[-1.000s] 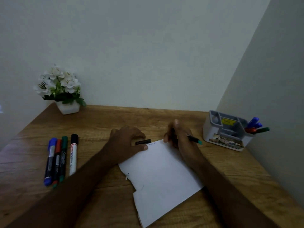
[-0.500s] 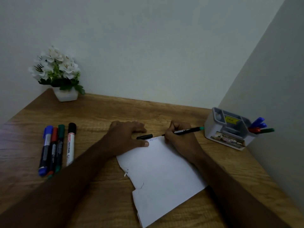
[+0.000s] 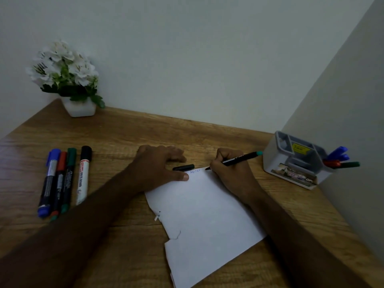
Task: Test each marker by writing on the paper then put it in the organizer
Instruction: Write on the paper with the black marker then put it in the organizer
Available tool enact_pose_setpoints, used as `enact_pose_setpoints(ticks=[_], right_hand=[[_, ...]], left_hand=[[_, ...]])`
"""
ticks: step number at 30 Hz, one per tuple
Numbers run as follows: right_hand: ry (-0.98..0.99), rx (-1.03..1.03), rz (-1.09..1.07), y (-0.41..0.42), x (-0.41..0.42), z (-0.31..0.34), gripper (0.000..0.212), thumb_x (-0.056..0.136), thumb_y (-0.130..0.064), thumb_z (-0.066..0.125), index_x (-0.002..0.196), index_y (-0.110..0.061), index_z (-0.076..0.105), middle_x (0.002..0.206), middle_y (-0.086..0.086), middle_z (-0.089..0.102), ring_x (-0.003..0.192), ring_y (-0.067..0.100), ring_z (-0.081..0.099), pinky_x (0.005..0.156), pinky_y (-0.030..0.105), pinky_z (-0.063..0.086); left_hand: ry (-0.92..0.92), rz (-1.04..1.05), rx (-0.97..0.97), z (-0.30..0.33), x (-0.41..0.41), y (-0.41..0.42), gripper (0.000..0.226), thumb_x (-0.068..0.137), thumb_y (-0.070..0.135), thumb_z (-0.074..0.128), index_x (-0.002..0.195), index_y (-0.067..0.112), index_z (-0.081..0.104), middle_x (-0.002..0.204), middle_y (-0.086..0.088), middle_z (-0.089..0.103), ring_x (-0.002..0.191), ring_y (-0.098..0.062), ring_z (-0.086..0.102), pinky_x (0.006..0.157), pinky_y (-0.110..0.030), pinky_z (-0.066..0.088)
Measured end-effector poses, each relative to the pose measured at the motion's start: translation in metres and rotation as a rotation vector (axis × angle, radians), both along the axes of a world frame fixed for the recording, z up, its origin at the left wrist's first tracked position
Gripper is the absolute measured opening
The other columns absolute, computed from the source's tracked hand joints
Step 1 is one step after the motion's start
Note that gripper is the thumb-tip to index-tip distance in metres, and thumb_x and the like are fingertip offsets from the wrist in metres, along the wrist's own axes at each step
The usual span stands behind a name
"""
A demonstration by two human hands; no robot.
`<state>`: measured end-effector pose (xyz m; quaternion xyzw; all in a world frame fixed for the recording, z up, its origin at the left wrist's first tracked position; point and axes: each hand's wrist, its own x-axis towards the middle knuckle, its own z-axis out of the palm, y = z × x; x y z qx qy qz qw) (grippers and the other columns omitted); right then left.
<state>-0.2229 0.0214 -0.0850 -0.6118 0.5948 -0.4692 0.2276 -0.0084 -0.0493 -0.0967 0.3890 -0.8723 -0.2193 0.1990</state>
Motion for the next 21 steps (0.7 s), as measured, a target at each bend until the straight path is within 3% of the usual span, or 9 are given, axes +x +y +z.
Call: enact_pose_setpoints(ticks=[7, 12, 18, 21], right_hand=[[0.018, -0.005, 0.008, -0.001, 0.0018, -0.0007, 0.035, 0.079, 0.008, 0.06, 0.054, -0.009, 0.043, 0.049, -0.009, 0.042, 0.048, 0.001, 0.036, 0.047, 0.014, 0.029], [0.011, -0.01, -0.01, -0.0032, 0.0028, -0.0018, 0.036, 0.078, 0.006, 0.061, 0.053, -0.012, 0.043, 0.05, -0.008, 0.042, 0.049, 0.002, 0.035, 0.047, 0.016, 0.029], [0.02, -0.038, -0.017, -0.002, 0.0034, -0.0009, 0.03, 0.072, -0.007, 0.059, 0.053, -0.015, 0.037, 0.05, -0.005, 0.036, 0.05, 0.005, 0.031, 0.047, 0.02, 0.025], [0.009, -0.032, -0.024, -0.002, 0.003, -0.0009, 0.034, 0.075, -0.001, 0.061, 0.053, -0.015, 0.038, 0.05, -0.007, 0.037, 0.049, 0.004, 0.031, 0.047, 0.018, 0.026]], left_hand=[[0.005, 0.008, 0.01, -0.0005, 0.0001, 0.0005, 0.085, 0.051, 0.082, 0.042, 0.123, 0.041, 0.06, 0.142, 0.023, 0.046, 0.138, 0.002, 0.031, 0.115, -0.044, 0.012], [-0.003, 0.011, 0.005, 0.0003, -0.0002, 0.001, 0.07, 0.061, 0.071, 0.053, 0.124, 0.04, 0.059, 0.144, 0.021, 0.045, 0.139, 0.001, 0.03, 0.116, -0.044, 0.013], [-0.017, 0.009, 0.002, 0.0, 0.0004, 0.0014, 0.07, 0.062, 0.071, 0.052, 0.125, 0.041, 0.059, 0.145, 0.021, 0.043, 0.14, 0.0, 0.029, 0.116, -0.043, 0.012], [-0.024, 0.006, 0.009, 0.0003, 0.0003, 0.0007, 0.077, 0.057, 0.077, 0.05, 0.124, 0.041, 0.059, 0.145, 0.022, 0.043, 0.139, 0.0, 0.029, 0.114, -0.041, 0.011]])
